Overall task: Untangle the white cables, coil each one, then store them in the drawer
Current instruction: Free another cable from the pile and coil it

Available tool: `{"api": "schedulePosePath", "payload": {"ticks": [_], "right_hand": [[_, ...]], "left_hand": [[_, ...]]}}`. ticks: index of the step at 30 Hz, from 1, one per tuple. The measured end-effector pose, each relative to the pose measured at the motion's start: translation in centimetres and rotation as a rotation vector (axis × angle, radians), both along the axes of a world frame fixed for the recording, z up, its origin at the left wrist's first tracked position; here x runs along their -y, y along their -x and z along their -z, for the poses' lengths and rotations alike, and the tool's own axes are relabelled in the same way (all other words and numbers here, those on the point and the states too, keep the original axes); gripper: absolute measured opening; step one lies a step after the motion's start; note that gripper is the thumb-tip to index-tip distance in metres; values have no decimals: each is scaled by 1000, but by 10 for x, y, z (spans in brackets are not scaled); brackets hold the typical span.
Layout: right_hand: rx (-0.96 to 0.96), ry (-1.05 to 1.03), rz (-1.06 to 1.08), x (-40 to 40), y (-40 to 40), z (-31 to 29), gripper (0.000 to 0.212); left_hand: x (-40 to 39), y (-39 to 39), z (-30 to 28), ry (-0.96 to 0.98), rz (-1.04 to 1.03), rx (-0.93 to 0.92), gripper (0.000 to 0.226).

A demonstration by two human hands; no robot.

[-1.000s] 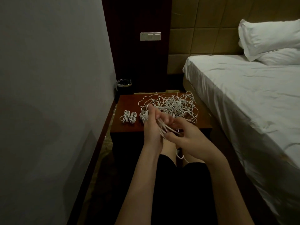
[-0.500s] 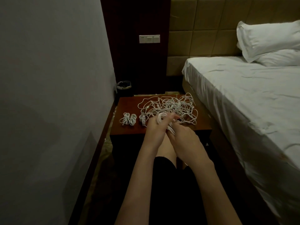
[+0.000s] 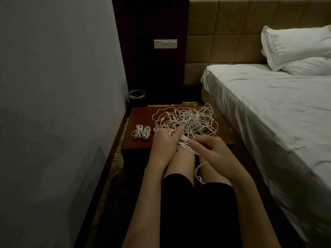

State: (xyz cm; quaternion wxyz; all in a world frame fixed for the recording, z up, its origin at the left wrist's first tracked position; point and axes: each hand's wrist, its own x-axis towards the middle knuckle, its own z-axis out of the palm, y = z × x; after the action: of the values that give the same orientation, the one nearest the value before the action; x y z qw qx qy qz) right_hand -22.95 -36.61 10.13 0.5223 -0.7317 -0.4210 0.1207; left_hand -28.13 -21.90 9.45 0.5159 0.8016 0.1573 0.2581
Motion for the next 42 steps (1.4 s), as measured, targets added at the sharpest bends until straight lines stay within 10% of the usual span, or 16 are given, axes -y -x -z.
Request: {"api": "schedulePosePath", "payload": {"ticks": [5,16,28,34,37,42], "right_hand": [[-276,-257,144,5,-6,3,38],[225,41,115,-15,15,-6,39],[259,-163,298,-2,2,-7,21],[-90,-331,250,1,-8,1,40],[-236,-242,221,-9,-3,7,27],[53,5,189,-20,1,15,49]], "left_hand": [[10,0,-7,272,82,142,42],[1,-27,6,-193,-229,168,54],[5,-10,8,13,49,127,51],[20,-3,-6,334,320,82,40],[29,-9,-7,431,173,151,44],[18,-24,0,89,-118,308,52]]}}
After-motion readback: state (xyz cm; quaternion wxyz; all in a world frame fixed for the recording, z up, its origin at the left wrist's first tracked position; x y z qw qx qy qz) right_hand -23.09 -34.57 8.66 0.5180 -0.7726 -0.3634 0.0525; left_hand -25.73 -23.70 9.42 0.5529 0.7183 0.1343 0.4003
